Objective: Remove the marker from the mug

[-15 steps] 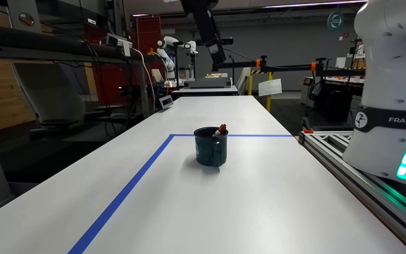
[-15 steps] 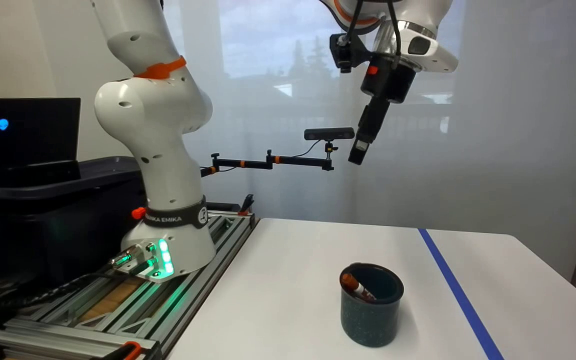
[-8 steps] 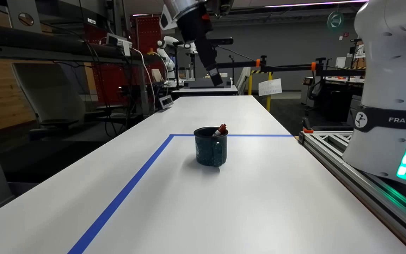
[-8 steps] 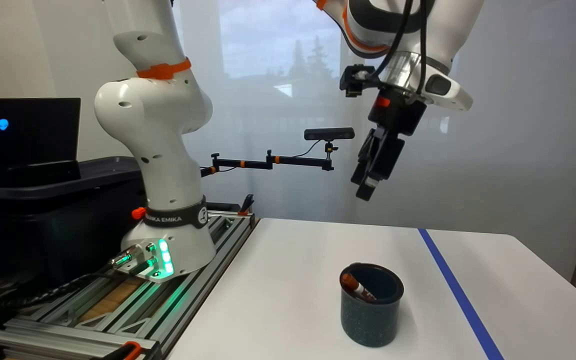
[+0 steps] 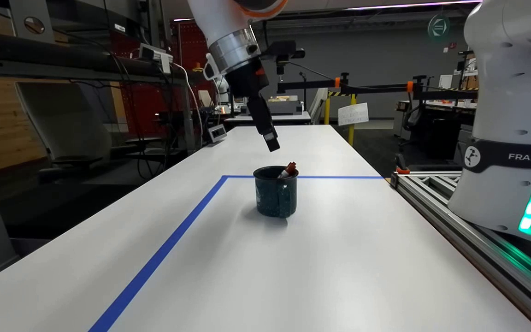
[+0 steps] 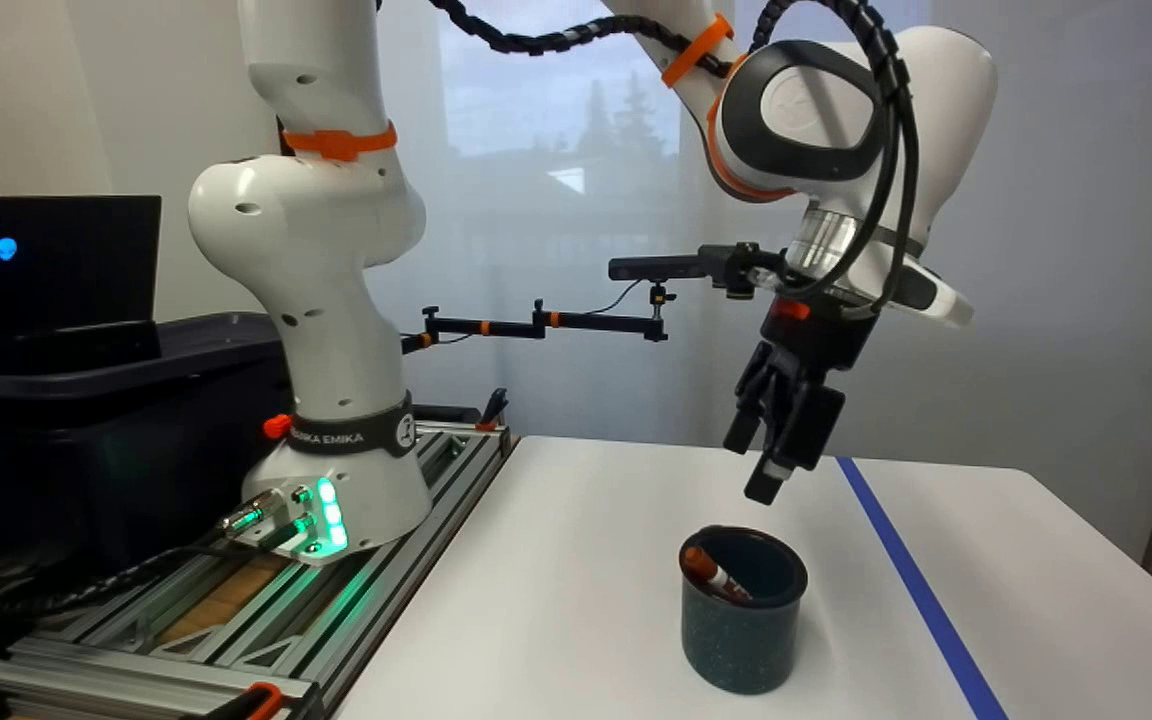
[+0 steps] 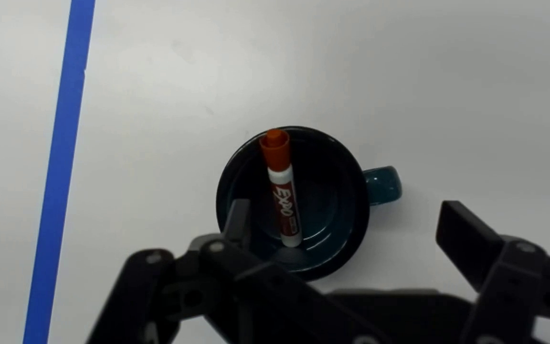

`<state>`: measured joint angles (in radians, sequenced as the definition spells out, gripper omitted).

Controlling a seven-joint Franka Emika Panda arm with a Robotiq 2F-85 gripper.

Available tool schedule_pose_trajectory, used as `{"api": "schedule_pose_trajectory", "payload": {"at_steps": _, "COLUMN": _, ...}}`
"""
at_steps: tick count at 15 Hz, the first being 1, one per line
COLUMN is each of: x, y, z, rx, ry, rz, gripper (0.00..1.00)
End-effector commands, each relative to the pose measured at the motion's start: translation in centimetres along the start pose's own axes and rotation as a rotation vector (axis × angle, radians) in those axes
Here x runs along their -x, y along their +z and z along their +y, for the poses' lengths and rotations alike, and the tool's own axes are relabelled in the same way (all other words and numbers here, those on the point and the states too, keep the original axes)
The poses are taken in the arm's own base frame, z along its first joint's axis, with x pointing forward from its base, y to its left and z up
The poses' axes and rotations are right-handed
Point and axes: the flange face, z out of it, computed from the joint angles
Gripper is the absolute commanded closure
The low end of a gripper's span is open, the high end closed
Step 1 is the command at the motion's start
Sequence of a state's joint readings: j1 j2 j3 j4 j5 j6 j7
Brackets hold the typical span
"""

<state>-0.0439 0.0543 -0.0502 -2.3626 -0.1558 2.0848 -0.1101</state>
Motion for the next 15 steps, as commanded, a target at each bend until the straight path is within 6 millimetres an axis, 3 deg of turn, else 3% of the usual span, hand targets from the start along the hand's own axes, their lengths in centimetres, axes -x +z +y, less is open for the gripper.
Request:
{"api": "schedule_pose_trajectory", "payload": {"at_steps": 1, "x": -0.8, "y": 0.9, "z": 0.7, "rx": 0.023, "ry": -0.043, "rz": 0.008, "gripper": 0.14}}
{"api": "schedule_pose_trajectory", "payload": {"at_steps": 2, "x": -1.0, "y": 1.2, "z": 0.9, "rx": 0.025, "ry": -0.048, "rz": 0.004, "gripper": 0.26}}
{"api": "schedule_pose_trajectory", "payload": {"at_steps": 6, "x": -1.2, "y": 2.1, "z": 1.9, "rx": 0.024, "ry": -0.061, "rz": -0.009, "gripper": 0.57}}
{"api": "schedule_pose_trajectory", "payload": {"at_steps": 15, "x": -1.3, "y": 4.5, "z": 2.3, "rx": 0.038, "ry": -0.117, "rz": -0.07, "gripper": 0.55}}
